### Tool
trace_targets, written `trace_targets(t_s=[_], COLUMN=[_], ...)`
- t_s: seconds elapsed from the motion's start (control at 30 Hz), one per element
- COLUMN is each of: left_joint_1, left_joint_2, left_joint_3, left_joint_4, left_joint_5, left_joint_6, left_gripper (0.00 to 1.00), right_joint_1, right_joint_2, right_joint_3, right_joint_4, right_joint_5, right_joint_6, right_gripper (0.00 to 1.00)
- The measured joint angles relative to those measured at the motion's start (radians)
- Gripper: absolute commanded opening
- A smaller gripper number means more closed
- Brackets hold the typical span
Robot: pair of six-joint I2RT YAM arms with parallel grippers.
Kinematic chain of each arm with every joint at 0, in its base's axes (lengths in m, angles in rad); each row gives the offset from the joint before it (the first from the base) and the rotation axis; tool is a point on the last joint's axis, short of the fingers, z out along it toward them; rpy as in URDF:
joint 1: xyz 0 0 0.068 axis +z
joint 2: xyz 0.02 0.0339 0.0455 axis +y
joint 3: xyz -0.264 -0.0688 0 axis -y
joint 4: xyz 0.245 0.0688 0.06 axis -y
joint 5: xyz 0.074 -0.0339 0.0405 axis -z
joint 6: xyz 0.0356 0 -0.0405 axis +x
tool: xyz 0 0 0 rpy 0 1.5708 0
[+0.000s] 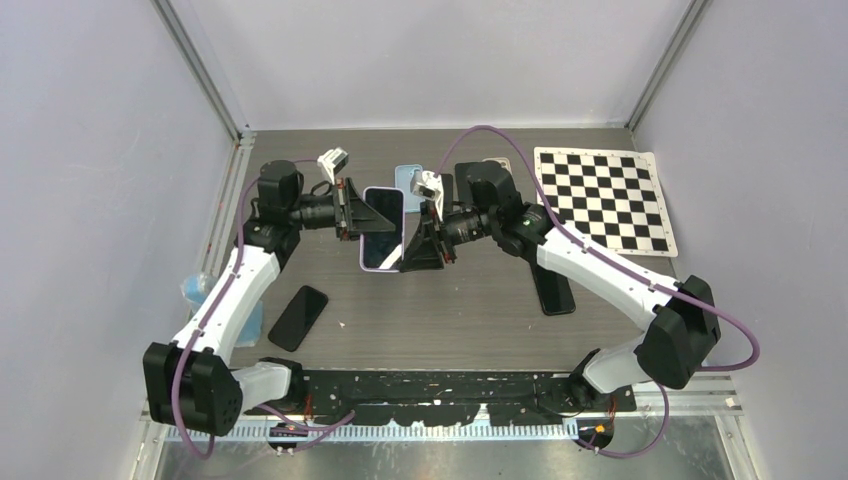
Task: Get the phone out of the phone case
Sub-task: Remove the phone case from the phone.
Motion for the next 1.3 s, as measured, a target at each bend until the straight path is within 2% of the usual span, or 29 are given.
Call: trace_targets(t_s=[0.17,0.3,0.47,0.53,0.67,0.8,0.93,1.03,1.23,1.3], left_joint_1=[0.01,0.012,0.014,0.02,0.048,0.063,0.063,0.063,0.063,0.063], left_joint_2=[0.015,0.021,0.021,0.021,0.021,0.021,0.005,-0.014,-0.029,-0.029], left_joint_3=[0.0,0.001,0.002,0.002,0.002,0.002,0.002,0.002,0.002,0.002], left_joint_4=[0.0,0.035,0.058,0.063,0.095,0.154,0.208,0.225,0.238,0.255], left_joint_5=[-0.001,-0.035,-0.042,-0.042,-0.041,-0.033,-0.013,0.0,0.005,0.005], left_joint_6=[-0.038,-0.161,-0.214,-0.216,-0.205,-0.18,-0.16,-0.152,-0.165,-0.192], left_gripper=[0.0,0.0,0.0,0.0,0.0,0.0,0.0,0.0,0.0,0.0], right_joint_1=[0.004,0.05,0.076,0.074,0.053,0.007,-0.016,-0.014,-0.012,-0.01], right_joint_2=[-0.008,-0.002,0.019,0.017,-0.026,-0.123,-0.18,-0.182,-0.181,-0.181], right_joint_3=[-0.004,-0.039,-0.064,-0.064,-0.101,-0.208,-0.305,-0.338,-0.357,-0.367], right_joint_4=[-0.001,-0.052,-0.117,-0.119,-0.086,0.093,0.355,0.514,0.71,0.774], right_joint_5=[0.005,0.007,0.008,0.01,0.023,0.026,0.057,0.107,0.212,0.235], right_joint_6=[-0.046,-0.097,-0.125,-0.126,-0.074,0.14,0.405,0.566,0.723,0.747], right_gripper=[0.29,0.29,0.3,0.33,0.46,0.63,0.68,0.68,0.56,0.48])
